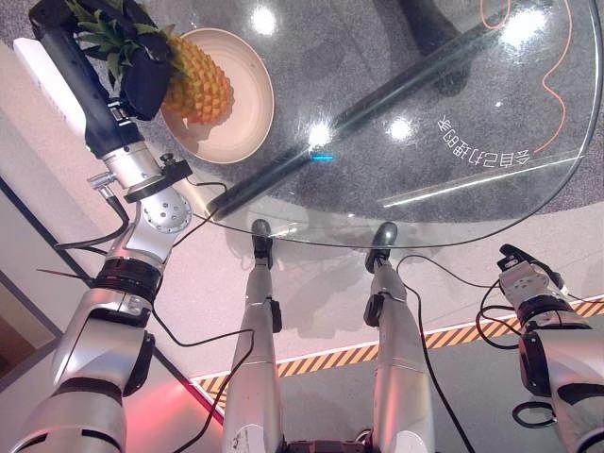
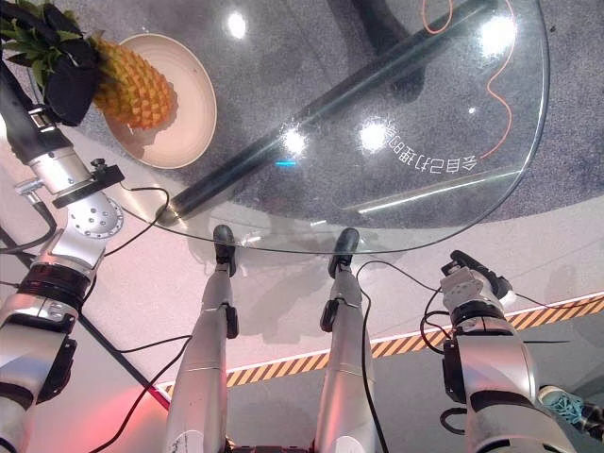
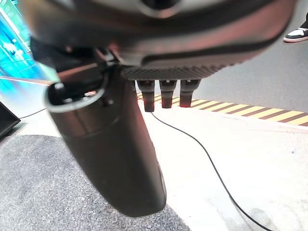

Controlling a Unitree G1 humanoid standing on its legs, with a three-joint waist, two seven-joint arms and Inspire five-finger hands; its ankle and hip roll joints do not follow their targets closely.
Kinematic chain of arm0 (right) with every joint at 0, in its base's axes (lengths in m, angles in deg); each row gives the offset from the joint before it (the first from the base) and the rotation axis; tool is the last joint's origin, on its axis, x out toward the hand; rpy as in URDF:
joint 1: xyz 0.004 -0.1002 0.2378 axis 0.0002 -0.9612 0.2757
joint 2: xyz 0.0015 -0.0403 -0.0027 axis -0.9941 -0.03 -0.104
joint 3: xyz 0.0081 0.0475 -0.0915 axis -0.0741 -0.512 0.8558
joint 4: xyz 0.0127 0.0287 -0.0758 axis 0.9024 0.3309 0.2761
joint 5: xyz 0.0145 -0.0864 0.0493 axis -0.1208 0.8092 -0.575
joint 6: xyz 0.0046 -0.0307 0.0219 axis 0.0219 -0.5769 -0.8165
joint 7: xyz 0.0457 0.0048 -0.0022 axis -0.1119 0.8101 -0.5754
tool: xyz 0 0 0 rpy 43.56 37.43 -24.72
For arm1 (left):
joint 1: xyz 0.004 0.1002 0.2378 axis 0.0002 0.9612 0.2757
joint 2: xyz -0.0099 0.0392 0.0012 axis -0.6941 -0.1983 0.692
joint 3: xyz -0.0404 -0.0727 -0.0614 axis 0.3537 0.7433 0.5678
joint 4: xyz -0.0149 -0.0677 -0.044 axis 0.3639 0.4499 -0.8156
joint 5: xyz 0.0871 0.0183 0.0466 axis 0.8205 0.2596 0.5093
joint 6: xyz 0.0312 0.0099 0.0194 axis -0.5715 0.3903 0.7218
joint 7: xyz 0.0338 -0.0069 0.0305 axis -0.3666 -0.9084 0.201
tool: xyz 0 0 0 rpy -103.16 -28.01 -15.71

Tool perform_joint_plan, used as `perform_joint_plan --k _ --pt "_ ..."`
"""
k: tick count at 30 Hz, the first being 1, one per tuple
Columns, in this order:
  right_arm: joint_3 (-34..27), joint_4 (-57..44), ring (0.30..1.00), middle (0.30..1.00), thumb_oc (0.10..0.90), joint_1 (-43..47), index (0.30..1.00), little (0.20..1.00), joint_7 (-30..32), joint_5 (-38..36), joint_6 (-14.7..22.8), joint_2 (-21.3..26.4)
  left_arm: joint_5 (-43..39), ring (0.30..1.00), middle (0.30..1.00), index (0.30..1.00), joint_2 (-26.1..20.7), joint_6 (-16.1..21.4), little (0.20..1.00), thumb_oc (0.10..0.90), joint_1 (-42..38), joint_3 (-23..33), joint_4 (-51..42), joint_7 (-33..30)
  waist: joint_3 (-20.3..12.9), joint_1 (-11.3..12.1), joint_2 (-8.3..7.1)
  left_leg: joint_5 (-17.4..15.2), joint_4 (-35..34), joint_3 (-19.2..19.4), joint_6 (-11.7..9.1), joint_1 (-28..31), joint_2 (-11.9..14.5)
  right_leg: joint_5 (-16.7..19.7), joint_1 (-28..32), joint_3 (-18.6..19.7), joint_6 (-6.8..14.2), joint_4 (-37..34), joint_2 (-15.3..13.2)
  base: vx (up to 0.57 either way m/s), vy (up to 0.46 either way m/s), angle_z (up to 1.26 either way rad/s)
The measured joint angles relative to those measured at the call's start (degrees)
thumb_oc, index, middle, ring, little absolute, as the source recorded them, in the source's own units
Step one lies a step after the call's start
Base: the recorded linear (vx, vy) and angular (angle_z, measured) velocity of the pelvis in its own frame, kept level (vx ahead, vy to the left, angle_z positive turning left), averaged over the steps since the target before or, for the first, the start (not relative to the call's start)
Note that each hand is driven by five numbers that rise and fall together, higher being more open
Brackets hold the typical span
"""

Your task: Pick up the fruit to the plate

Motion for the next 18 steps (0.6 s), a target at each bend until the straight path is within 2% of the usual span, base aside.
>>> perform_joint_plan --k 2,7,9,18 --pt "0.00 0.00 0.900 0.900 0.800 0.00 0.900 0.900 0.00 0.00 0.27 0.00 -0.01 0.691 0.691 0.691 0.00 0.39 0.656 0.556 0.00 0.00 -0.01 0.05 0.00 0.00 0.00 0.00 0.00 0.00 0.00 0.00 0.00 0.00 0.00 0.00 0.00 0.00 0.00 0.00 0.000 0.00" --pt "0.00 0.00 0.900 0.900 0.800 0.01 0.900 0.900 0.00 0.01 0.47 0.00 -0.01 0.728 0.728 0.728 0.00 1.14 0.700 0.600 0.01 -0.01 -0.02 0.10 0.00 -0.01 0.00 0.00 0.01 0.00 0.00 0.00 0.00 0.00 0.00 -0.01 0.00 0.02 -0.01 0.00 0.000 0.00" --pt "0.00 0.00 0.900 0.900 0.800 0.01 0.900 0.900 0.00 0.02 0.48 0.00 -0.01 0.787 0.787 0.787 0.00 1.62 0.768 0.668 0.01 -0.02 -0.18 0.10 0.00 0.01 0.00 0.00 0.03 0.00 0.00 0.01 0.00 0.00 0.02 -0.01 0.00 0.03 -0.01 0.00 0.000 0.00" --pt "0.00 0.00 0.900 0.900 0.800 0.08 0.900 0.900 0.01 0.02 0.95 0.00 -0.12 0.815 0.815 0.815 0.01 3.37 0.801 0.701 0.01 0.01 -2.39 0.18 0.00 0.21 0.00 0.00 0.57 -0.10 0.00 0.15 -0.01 0.12 0.37 -0.02 -0.08 0.14 -0.01 0.00 0.000 0.00"
